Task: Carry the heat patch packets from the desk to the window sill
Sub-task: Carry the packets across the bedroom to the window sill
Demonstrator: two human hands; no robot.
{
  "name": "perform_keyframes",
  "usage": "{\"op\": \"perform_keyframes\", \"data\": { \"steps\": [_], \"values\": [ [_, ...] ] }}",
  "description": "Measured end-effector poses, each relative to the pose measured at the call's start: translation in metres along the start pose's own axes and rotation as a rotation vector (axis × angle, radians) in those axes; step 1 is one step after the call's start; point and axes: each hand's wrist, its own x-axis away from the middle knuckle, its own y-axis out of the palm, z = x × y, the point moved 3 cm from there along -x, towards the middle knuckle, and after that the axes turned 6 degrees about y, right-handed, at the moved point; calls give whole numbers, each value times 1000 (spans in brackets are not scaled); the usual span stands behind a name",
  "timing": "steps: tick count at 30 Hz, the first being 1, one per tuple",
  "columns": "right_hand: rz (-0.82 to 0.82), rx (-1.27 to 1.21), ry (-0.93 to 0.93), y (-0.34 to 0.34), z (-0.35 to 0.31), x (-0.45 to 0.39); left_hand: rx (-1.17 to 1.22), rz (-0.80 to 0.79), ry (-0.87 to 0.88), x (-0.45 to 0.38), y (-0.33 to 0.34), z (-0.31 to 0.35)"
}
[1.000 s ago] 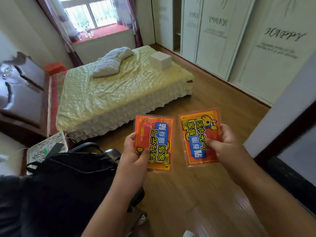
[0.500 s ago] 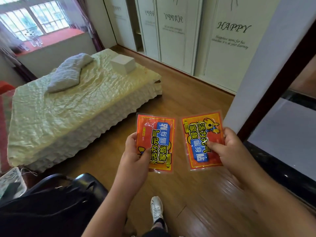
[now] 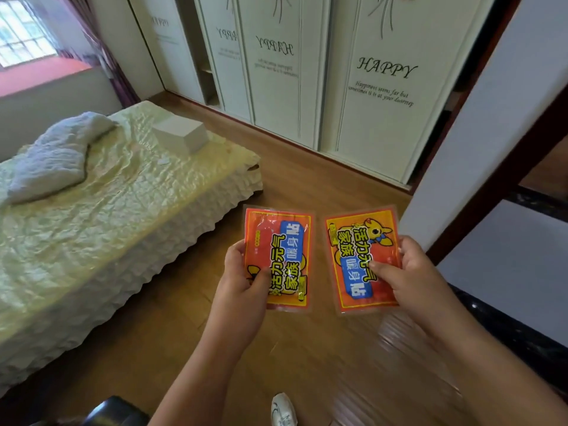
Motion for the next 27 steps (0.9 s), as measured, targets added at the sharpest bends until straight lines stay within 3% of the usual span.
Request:
{"op": "perform_keyframes", "data": {
  "steps": [13, 27],
  "values": [
    [85, -45, 32, 37, -49, -119, -30, -42, -43, -143, -4, -4],
    [-13, -25, 3, -2, -139, -315, 1, 94, -52, -318, 77, 26]
  ]
}}
